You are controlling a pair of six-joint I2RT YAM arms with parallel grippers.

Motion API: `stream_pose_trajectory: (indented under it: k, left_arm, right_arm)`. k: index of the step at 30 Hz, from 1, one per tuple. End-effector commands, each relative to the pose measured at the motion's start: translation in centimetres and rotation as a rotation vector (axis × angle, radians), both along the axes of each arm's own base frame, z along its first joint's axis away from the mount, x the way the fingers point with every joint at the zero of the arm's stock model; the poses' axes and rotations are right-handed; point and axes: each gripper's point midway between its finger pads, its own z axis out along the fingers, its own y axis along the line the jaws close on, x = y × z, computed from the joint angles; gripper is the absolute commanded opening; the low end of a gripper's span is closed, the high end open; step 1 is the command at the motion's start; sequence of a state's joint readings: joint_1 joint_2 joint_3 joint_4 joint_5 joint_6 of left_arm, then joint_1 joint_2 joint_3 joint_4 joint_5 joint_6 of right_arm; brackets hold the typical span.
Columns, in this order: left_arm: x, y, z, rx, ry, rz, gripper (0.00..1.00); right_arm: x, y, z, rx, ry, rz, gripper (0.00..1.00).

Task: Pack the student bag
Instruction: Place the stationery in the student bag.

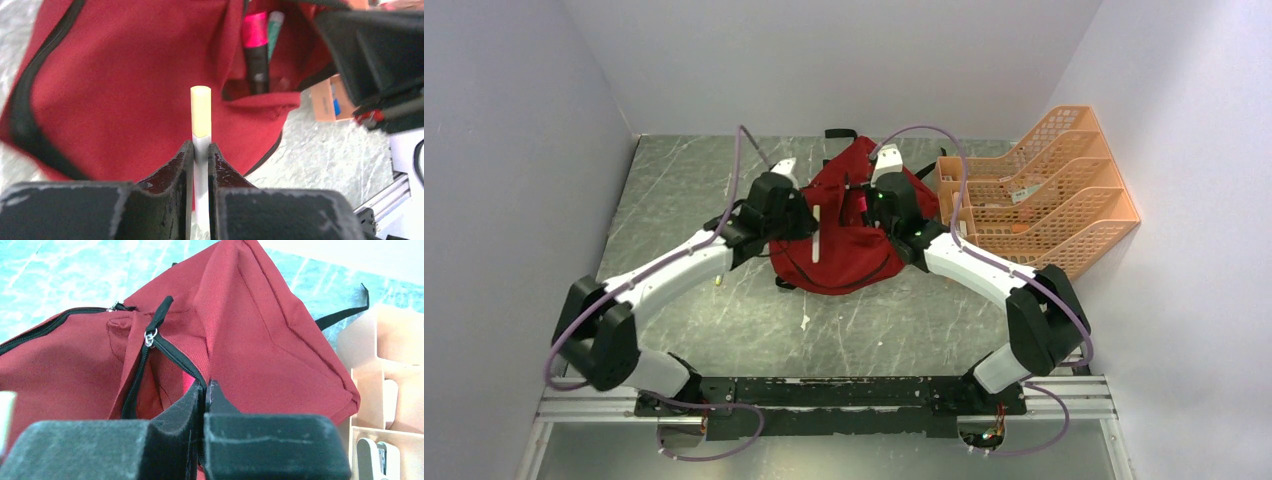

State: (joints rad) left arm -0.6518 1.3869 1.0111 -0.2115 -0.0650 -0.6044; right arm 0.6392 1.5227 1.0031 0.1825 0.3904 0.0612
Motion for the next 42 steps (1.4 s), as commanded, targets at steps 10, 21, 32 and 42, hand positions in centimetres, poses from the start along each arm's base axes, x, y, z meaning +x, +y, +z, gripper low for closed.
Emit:
stream_pose_trajectory:
  k: [10,21,32,42]
  left_arm:
    - [5.5,-11.5,1.3,-0.278,0.048,-0.203,0.05]
    - [8.7,-14.9,1.0,-0.337,0.092,-0.215,0.05]
    - [12.5,-15.8,1.2,-0.378,0.079,-0.192,0.05]
    - [13.7,-13.3,-0.2,-0.410,0.133,-0.049,0.13]
  right_arm:
    - [0.0,0.0,4.2,0.116,-0.076,-0.034,0.00]
    - [-0.4,1.0,4.1,0.145,-0.050,0.012,0.00]
    - [-0.8,1.0,3.9,0.144,-0.045,0.028,0.00]
    - [-0.9,1.1,3.6,0.147,-0.039,0.034,0.00]
